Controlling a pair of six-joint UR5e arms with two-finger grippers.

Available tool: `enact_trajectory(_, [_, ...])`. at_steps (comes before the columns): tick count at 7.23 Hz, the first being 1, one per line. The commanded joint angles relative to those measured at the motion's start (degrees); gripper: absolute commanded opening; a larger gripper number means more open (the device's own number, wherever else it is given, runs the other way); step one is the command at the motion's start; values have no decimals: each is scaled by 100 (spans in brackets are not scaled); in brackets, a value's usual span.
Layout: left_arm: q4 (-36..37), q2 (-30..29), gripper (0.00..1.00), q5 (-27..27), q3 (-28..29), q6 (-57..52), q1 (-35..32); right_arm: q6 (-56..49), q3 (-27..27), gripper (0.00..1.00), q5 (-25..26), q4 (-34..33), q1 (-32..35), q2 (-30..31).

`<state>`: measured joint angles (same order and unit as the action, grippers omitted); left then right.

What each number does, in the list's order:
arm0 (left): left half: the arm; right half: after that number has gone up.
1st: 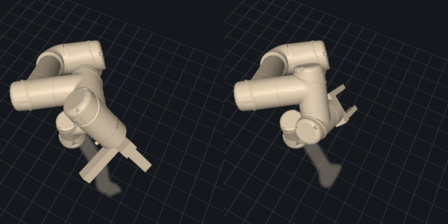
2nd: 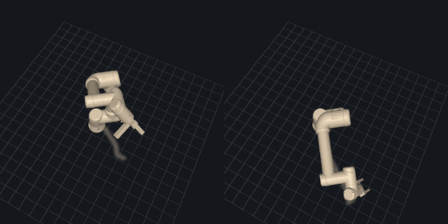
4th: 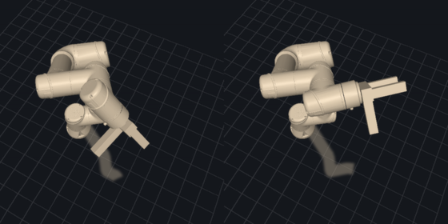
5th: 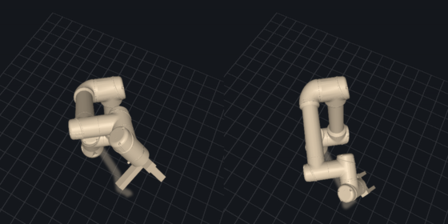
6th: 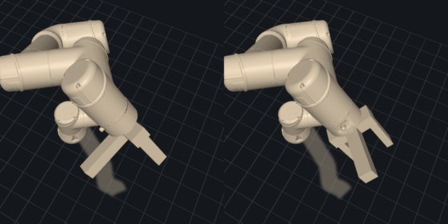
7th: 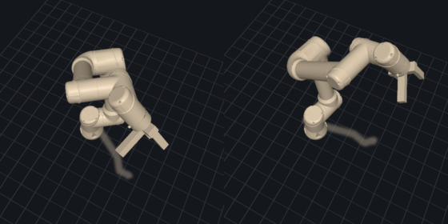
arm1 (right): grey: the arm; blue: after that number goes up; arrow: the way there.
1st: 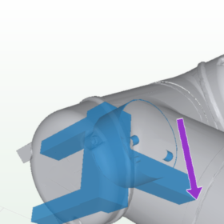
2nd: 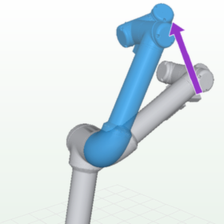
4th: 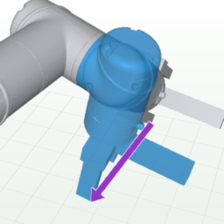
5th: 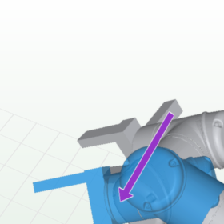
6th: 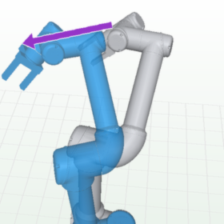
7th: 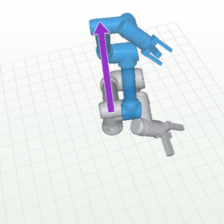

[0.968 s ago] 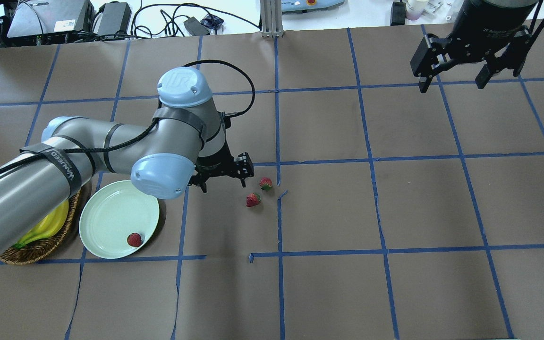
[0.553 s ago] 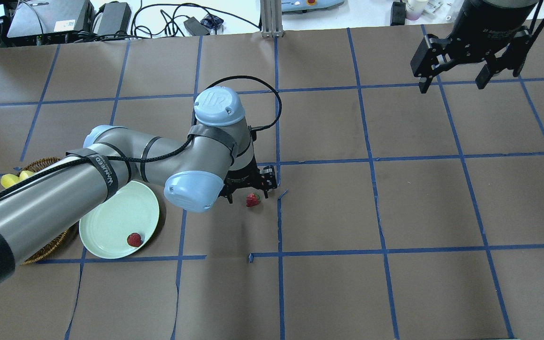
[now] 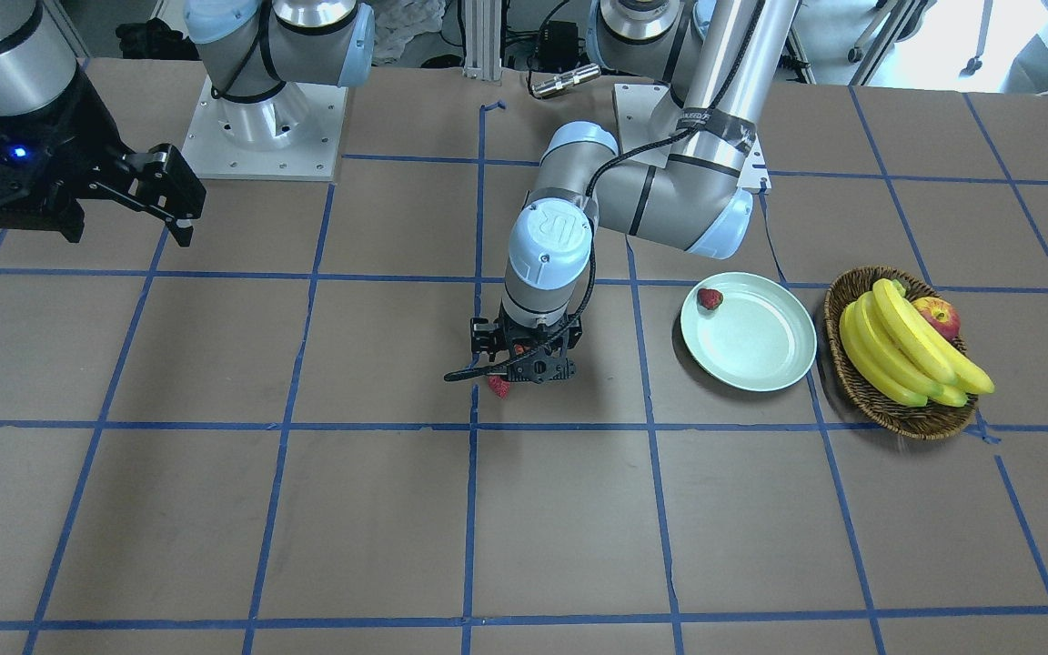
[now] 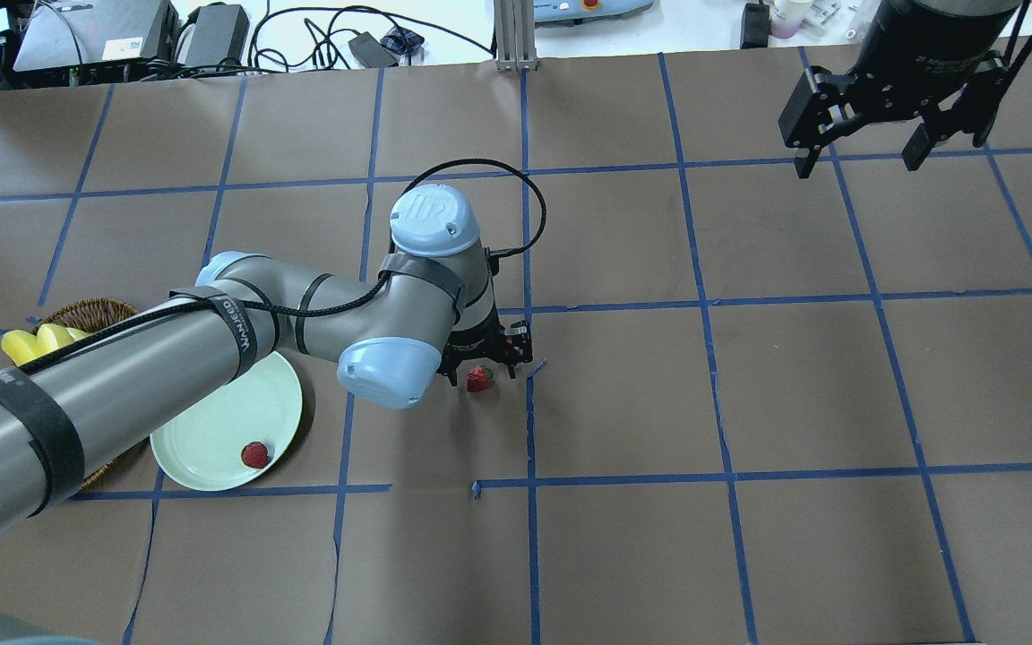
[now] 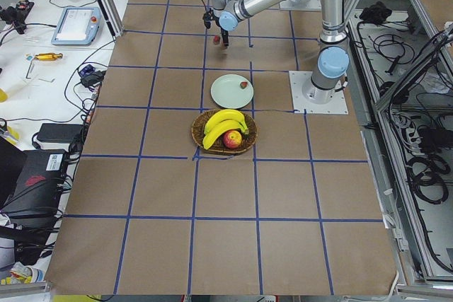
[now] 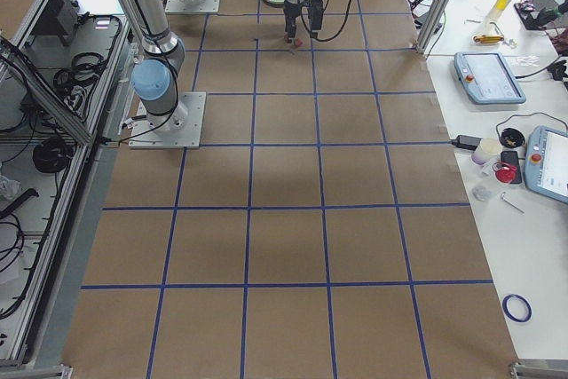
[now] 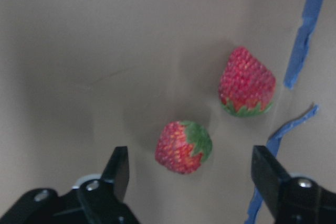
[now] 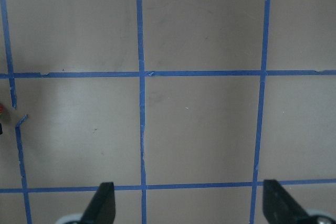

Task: Collect all strawberries into plate
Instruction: 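Move the left gripper to the next strawberry and grasp it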

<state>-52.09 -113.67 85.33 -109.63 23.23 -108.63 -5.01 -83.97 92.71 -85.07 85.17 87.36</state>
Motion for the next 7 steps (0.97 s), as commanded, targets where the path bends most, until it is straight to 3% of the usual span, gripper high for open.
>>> enact_trajectory(1, [50,-68,43,-16,3,-37,-1,0,4,100,1,-1,0,0])
enact_trajectory(2, [32,-59,25,-16,3,-37,-1,0,4,100,1,8,0,0])
enact_trajectory(3, [-11,54,21,1,38,-81,-1,0,4,100,1,-1,0,0])
enact_trajectory(4, [-412,247,21,88,177,-334,60,0,4,100,1,-10,0,0])
enact_trajectory(5, [-1269,536,22,533,405,-806,366,0,4,100,1,-19,0,0])
enact_trajectory(7, [-2757,1073,23,817,688,-2358,1680,0,-5,100,1,-19,0,0])
